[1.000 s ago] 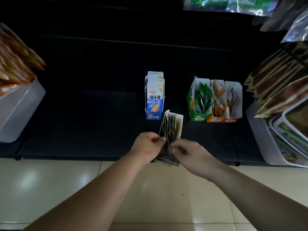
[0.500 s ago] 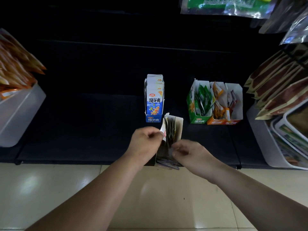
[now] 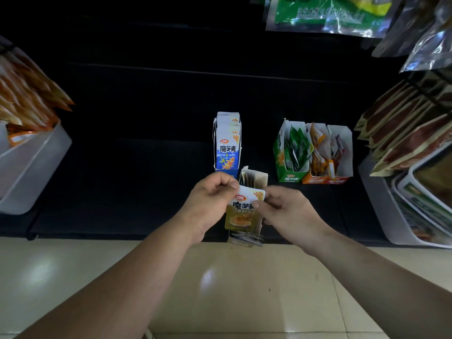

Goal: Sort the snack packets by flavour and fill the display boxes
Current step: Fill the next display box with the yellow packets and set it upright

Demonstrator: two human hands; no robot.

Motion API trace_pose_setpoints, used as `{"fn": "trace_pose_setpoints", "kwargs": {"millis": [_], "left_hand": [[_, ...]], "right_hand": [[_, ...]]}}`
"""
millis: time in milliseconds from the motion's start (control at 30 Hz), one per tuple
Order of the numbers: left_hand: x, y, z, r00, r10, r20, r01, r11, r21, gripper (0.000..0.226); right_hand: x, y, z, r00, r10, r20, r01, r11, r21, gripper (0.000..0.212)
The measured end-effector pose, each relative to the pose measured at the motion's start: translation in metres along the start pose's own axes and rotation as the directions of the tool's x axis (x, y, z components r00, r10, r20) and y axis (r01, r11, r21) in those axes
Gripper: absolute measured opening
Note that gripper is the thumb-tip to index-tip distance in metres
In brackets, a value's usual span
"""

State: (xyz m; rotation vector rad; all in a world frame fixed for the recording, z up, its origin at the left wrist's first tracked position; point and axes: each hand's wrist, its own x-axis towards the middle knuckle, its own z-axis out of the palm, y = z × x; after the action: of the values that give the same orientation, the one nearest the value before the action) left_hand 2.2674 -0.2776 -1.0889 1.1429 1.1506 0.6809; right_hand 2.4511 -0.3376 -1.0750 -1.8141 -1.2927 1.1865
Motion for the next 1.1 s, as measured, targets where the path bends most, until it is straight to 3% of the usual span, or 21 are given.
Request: {"fn": "trace_pose_setpoints", "kwargs": {"millis": [67,200,300,400,467,567,667,733,800,1100], "left_hand": [[-0.002,-0.004,0.003,0.997,-0.052,0.048,0.055,0.997,-0.053,0.016],[0.002,-0.015,0.008,0.988,-0.139,-0.062,0.143,0.988,0.066,0.036],[0.005,-0.022,0.013,0.979,-0.198,-0.046,0.203,0.963,0.179,0.031],[0.008,-0.032,0.019,0.982,-0.187,-0.013,0.184,0.953,0.241,0.028],[0.011,-0.038,0.02,0.986,-0.164,-0.018,0.162,0.949,0.27,0.026],[0.015,-0.044,0.019,0.987,-0.141,-0.071,0.156,0.939,0.307,0.025],[0.017,-0.044,0.019,0.987,-0.14,-0.082,0.158,0.945,0.287,0.027],[0.016,-0.043,0.022,0.989,-0.139,-0.059,0.15,0.942,0.301,0.035],[0.018,-0.044,0.025,0.992,-0.11,-0.056,0.122,0.939,0.323,0.027],[0.012,-0.01,0.005,0.965,0.026,-0.26,0.006,0.993,0.122,0.018]], "right_hand": [[-0.002,0.005,-0.004,1.0,-0.006,-0.014,0.004,0.995,-0.098,0.01],[-0.005,0.017,-0.008,0.997,0.013,0.075,0.005,0.971,-0.239,0.014],[-0.005,0.023,-0.011,0.995,-0.026,0.098,0.058,0.939,-0.34,0.013],[-0.003,0.025,-0.018,0.99,-0.14,0.014,0.133,0.906,-0.402,0.016],[-0.002,0.026,-0.018,0.984,-0.174,0.033,0.168,0.864,-0.474,0.017],[-0.005,0.025,-0.008,0.979,-0.032,0.202,0.146,0.801,-0.581,0.018],[-0.009,0.026,-0.001,0.943,0.095,0.318,0.064,0.888,-0.456,0.018],[-0.009,0.027,0.0,0.93,0.147,0.337,-0.021,0.936,-0.35,0.021],[-0.008,0.029,-0.002,0.922,0.175,0.345,-0.061,0.946,-0.318,0.026],[-0.002,0.022,-0.006,0.983,0.093,0.156,-0.059,0.976,-0.211,0.018]]}}
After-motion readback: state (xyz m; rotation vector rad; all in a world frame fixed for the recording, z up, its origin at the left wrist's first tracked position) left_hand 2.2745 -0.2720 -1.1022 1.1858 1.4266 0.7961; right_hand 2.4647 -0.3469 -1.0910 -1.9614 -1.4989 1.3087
